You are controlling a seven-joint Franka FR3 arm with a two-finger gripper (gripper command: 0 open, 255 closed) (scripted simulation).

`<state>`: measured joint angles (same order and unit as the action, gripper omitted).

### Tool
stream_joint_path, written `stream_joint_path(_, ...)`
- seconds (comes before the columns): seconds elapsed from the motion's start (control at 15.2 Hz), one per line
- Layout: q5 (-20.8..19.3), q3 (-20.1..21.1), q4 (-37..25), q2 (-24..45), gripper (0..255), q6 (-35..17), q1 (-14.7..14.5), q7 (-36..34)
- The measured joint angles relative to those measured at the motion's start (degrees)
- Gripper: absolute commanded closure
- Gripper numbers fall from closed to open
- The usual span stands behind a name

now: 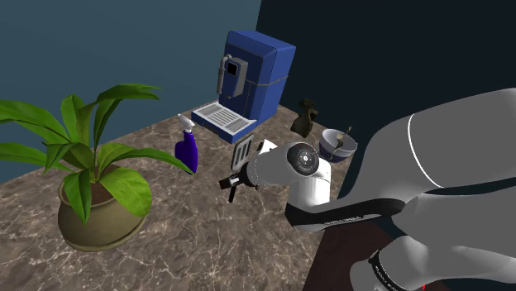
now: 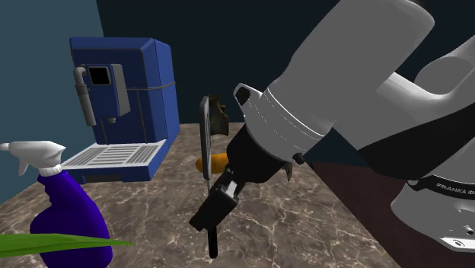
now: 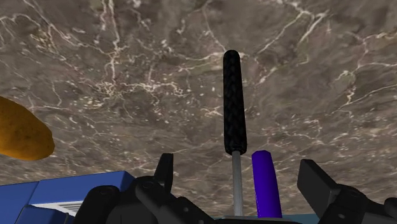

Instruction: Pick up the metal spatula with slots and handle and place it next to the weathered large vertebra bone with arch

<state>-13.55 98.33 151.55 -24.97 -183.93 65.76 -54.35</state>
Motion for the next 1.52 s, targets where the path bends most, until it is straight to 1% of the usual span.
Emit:
stream_joint_path(0.66,0.0,0.0,0.0,0.0,255,0.0,0.0,0.0)
stream_joint_path(0.79,-0.2,-2.1,0.0,0.6,255,0.9,-1.8,0.6)
stream_joint_path(0.92,-0.1,-6.5,0.2,1.4,255,2.5,-6.3,1.1)
stream_joint_path(0.99,-0.1,-7.7,0.0,1.7,255,3.3,-7.4,1.5)
stream_joint_path(1.06,-0.1,-9.9,0.0,2.0,255,4.0,-9.4,1.9)
stream_joint_path(1.52,1.4,-25.6,-0.4,3.2,255,10.2,-25.0,5.5)
